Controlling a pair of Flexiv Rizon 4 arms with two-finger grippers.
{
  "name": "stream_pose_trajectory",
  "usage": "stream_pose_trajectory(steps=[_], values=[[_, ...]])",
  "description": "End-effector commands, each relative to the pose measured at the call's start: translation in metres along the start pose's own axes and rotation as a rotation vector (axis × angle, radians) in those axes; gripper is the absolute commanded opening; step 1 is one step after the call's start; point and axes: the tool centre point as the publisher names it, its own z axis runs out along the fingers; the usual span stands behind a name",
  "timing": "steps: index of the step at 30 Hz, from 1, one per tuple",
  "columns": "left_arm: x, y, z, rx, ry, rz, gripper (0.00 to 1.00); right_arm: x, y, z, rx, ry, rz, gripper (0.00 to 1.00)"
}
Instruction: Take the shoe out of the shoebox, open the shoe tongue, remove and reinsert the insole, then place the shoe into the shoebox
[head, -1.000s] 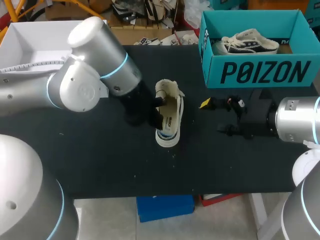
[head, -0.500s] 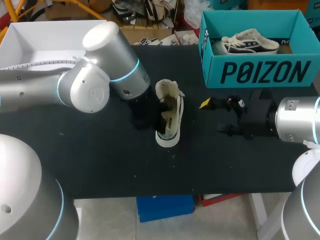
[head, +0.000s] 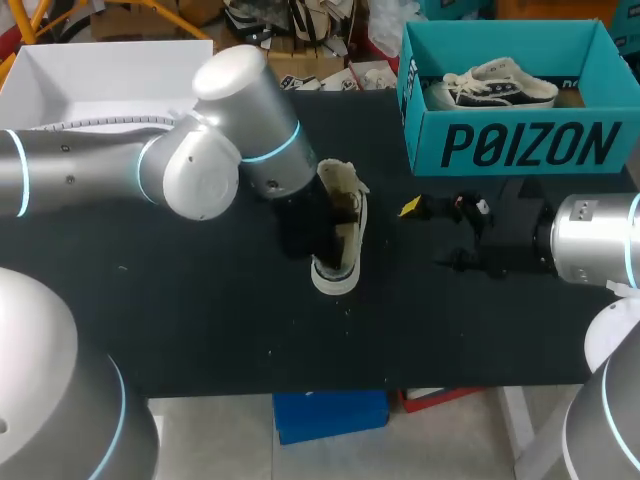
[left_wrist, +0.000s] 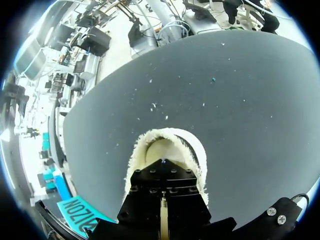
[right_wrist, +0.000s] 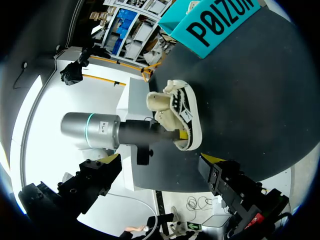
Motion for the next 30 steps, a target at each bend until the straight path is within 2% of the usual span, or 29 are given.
stream_pose_trajectory(steps=[1,9,17,24,30], values=[[-0.004,-0.001,-0.009,-0.005,-0.012,0.009,0.00,0.000,0.000,0.000,0.000,0.000,0.000,1.00],[-0.007,-0.011,-0.056,-0.038,-0.115,0.010,0.00,0.000,0.000,0.000,0.000,0.000,0.000,1.00],[0.000,-0.018,-0.100,-0.080,-0.234,-0.046,0.00,0.000,0.000,0.000,0.000,0.000,0.000,1.00],[0.012,-0.026,-0.122,-0.114,-0.264,-0.077,0.00,0.000,0.000,0.000,0.000,0.000,0.000,1.00],[0.026,-0.026,-0.131,-0.127,-0.288,-0.160,0.00,0.000,0.000,0.000,0.000,0.000,0.000,1.00]])
